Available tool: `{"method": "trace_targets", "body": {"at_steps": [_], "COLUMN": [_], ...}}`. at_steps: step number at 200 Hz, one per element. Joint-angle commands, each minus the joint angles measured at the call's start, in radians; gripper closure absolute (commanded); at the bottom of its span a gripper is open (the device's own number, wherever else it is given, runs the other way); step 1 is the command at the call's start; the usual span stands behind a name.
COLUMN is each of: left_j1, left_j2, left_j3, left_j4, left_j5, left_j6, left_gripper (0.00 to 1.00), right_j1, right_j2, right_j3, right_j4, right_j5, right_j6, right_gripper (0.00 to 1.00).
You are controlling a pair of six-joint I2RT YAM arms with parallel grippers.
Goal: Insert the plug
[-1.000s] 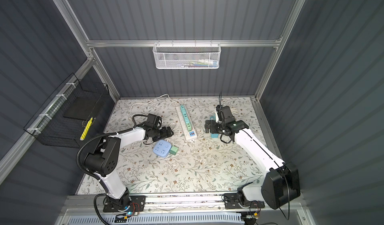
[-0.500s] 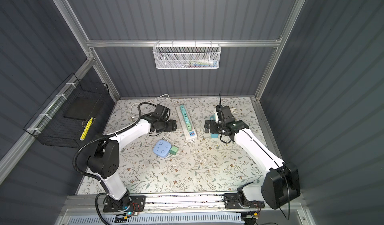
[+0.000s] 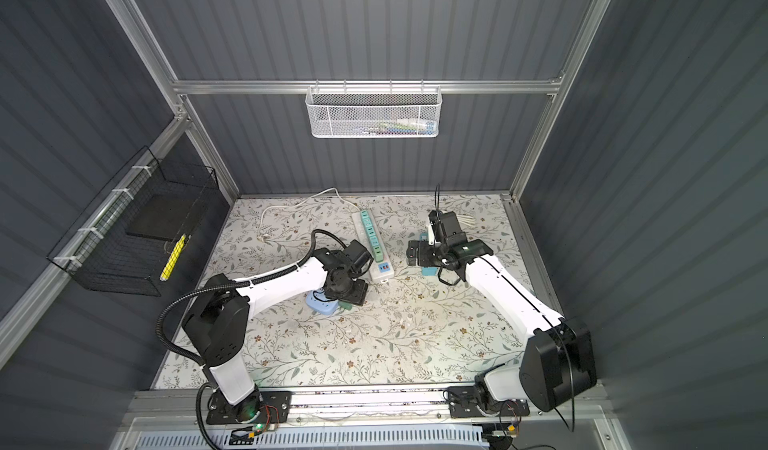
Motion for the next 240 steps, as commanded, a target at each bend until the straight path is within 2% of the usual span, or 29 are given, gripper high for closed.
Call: {"method": "trace_targets", "body": {"at_steps": [1,27,69,95,146,156,175,185,193,233,240], "left_j1": [0.004,0.004,0.004,0.004,0.004,0.004,0.004,0.004,0.004,0.001,0.000], "left_j2": [0.037,0.064,0.100,0.104,0.095,0.088,0.047,0.015,-0.015,-0.164,-0.199], "left_j3": [-0.020,-0.030,-0.008,-0.009,-0.055,-0.060,-0.076,-0.089,-0.098,-0.156,-0.180], "left_j4": [-0.018,0.007,-0.004,0.004,0.033,0.042,0.082,0.117,0.140,0.327,0.385], "left_j5": [0.006,0.028,-0.051,-0.059,-0.059,-0.059,-0.050,-0.044,-0.052,-0.064,-0.052], "left_j6": [-0.022,-0.020,0.001,-0.006,0.006,0.011,0.048,0.079,0.102,0.249,0.284], "left_gripper": [0.30,0.31,0.31,0.47,0.48,0.51,0.63,0.69,0.74,0.80,0.80], "right_j1": [0.005,0.005,0.005,0.006,0.006,0.006,0.003,-0.004,-0.014,-0.022,-0.019], "right_j2": [0.003,-0.005,-0.007,-0.003,-0.002,0.001,0.002,0.003,-0.003,-0.013,-0.008], "right_j3": [0.004,-0.003,-0.007,-0.001,-0.010,-0.009,-0.015,-0.012,-0.011,0.008,0.025], "right_j4": [0.006,0.004,0.004,-0.003,-0.002,-0.006,-0.006,-0.011,-0.010,-0.006,-0.021], "right_j5": [0.000,0.010,0.006,0.005,0.037,0.069,0.119,0.118,0.067,-0.151,-0.217], "right_j6": [0.001,0.000,0.008,0.007,0.030,0.052,0.091,0.098,0.078,-0.015,-0.036], "right_gripper": [0.01,0.01,0.01,0.01,0.01,0.01,0.01,0.01,0.01,0.25,0.33]}}
